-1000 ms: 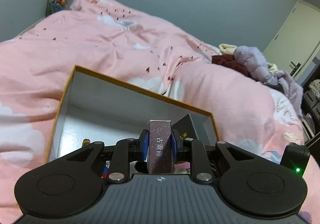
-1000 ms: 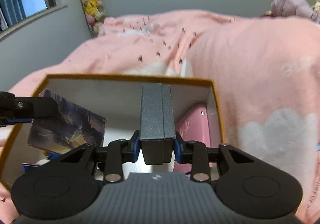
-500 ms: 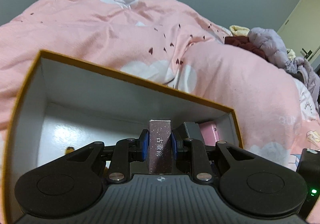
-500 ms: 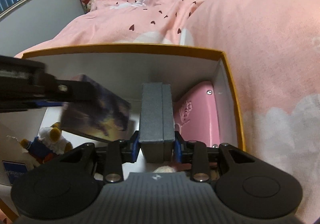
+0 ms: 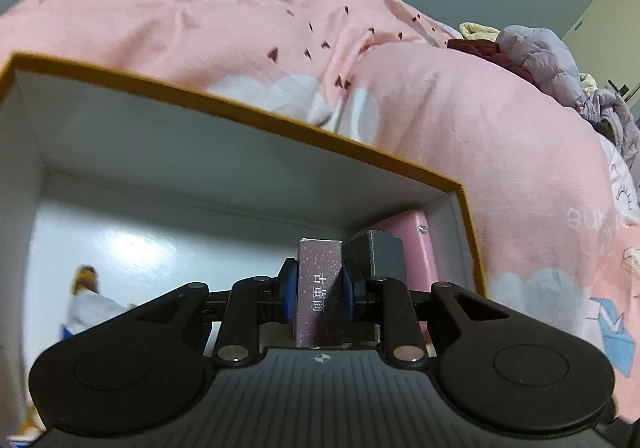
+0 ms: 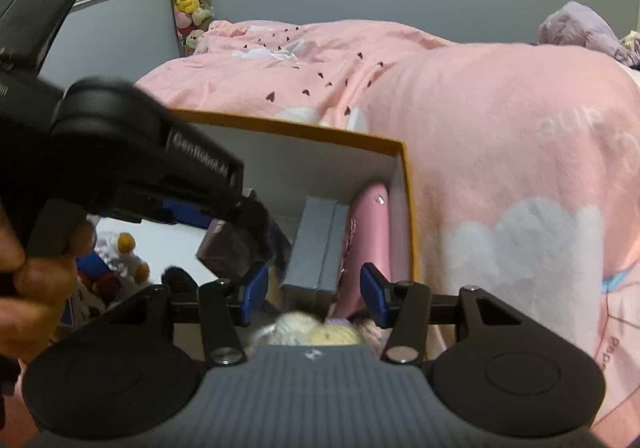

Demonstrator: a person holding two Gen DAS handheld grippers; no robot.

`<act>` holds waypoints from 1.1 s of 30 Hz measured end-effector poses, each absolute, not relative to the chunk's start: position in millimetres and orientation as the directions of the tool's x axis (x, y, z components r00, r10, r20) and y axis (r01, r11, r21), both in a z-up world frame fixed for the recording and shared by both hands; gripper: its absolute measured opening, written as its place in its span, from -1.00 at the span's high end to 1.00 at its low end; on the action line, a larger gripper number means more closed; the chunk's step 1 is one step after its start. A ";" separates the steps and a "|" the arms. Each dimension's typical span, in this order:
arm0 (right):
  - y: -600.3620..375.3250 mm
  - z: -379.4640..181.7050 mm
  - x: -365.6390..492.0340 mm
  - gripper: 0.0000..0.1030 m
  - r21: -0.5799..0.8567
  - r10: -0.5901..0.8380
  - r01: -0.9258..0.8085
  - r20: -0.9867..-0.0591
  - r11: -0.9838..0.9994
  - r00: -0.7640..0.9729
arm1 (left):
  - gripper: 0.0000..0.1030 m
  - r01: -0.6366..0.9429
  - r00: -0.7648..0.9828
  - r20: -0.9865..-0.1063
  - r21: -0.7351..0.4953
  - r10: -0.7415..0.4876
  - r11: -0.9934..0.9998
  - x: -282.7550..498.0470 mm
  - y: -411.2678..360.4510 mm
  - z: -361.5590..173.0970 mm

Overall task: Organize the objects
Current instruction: 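Carry the mauve box and dark grey box into the shoebox and lower them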

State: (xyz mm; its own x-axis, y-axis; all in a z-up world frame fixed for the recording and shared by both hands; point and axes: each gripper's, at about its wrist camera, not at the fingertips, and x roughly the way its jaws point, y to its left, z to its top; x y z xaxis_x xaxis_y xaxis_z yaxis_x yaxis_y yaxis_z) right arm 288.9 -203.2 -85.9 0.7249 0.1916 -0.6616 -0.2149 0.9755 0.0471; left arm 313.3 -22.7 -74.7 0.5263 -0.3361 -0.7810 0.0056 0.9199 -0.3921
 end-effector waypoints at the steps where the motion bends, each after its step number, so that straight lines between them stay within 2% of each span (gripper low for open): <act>1: -204.5 -87.3 288.9 -0.03 0.046 0.184 -0.206 -0.666 0.977 0.722 | 0.49 0.003 0.522 -0.780 -0.402 -0.344 0.916 314.5 -24.4 -75.7; 4: -208.1 -88.5 286.0 -0.01 0.057 0.192 -0.206 -0.660 0.977 0.726 | 0.46 0.008 0.527 -0.782 -0.388 -0.334 0.921 315.4 -30.7 -74.5; 7: -208.0 -85.0 278.0 -0.01 0.073 0.228 -0.236 -0.632 0.969 0.741 | 0.40 0.022 0.511 -0.769 -0.436 -0.385 0.900 315.7 -32.6 -74.0; 9: -202.7 -83.4 275.1 0.10 0.072 0.259 -0.275 -0.624 0.959 0.738 | 0.39 0.022 0.501 -0.768 -0.448 -0.398 0.894 317.1 -33.7 -74.3; 11: -197.3 -83.7 273.5 0.39 0.076 0.288 -0.309 -0.621 0.948 0.729 | 0.39 0.024 0.501 -0.772 -0.439 -0.391 0.898 317.6 -35.3 -73.8; 13: -193.6 -85.4 273.2 0.45 0.083 0.312 -0.336 -0.623 0.938 0.717 | 0.39 0.035 0.495 -0.767 -0.452 -0.408 0.891 316.9 -35.9 -73.1; 16: -187.1 -87.2 277.7 0.54 0.046 0.278 -0.323 -0.634 0.945 0.721 | 0.40 0.057 0.505 -0.750 -0.464 -0.426 0.884 314.7 -35.1 -67.9; 19: -185.5 -88.4 284.5 0.55 0.063 0.273 -0.308 -0.651 0.949 0.708 | 0.40 0.085 0.510 -0.736 -0.472 -0.445 0.878 313.0 -32.7 -62.6; 25: -184.4 -82.9 293.6 0.57 0.082 0.270 -0.285 -0.638 0.955 0.721 | 0.40 0.075 0.567 -0.737 -0.398 -0.367 0.915 300.2 -18.4 -46.7; 26: -184.9 -80.3 296.3 0.66 0.087 0.268 -0.277 -0.632 0.957 0.728 | 0.39 0.065 0.581 -0.734 -0.389 -0.352 0.919 297.5 -12.5 -44.6; 27: -186.0 -76.2 299.3 0.90 0.101 0.273 -0.270 -0.622 0.957 0.734 | 0.40 0.052 0.588 -0.735 -0.384 -0.339 0.922 296.0 -7.5 -43.3; 28: -187.4 -71.3 301.2 1.00 0.119 0.287 -0.273 -0.611 0.955 0.738 | 0.40 0.038 0.593 -0.736 -0.380 -0.327 0.924 294.9 -2.1 -42.3; 33: -181.2 -58.6 315.1 1.00 0.087 0.265 -0.270 -0.615 0.959 0.742 | 0.40 0.007 0.593 -0.746 -0.371 -0.302 0.929 292.3 16.1 -45.4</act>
State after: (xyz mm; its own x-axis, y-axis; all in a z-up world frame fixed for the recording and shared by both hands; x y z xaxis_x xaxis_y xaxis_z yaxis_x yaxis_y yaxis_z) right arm 315.1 -181.2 -58.6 0.7422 0.2652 -0.6155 -0.2702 0.9588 0.0872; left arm 292.3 16.1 -45.4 0.5932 -0.3021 -0.7463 0.0067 0.9288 -0.3706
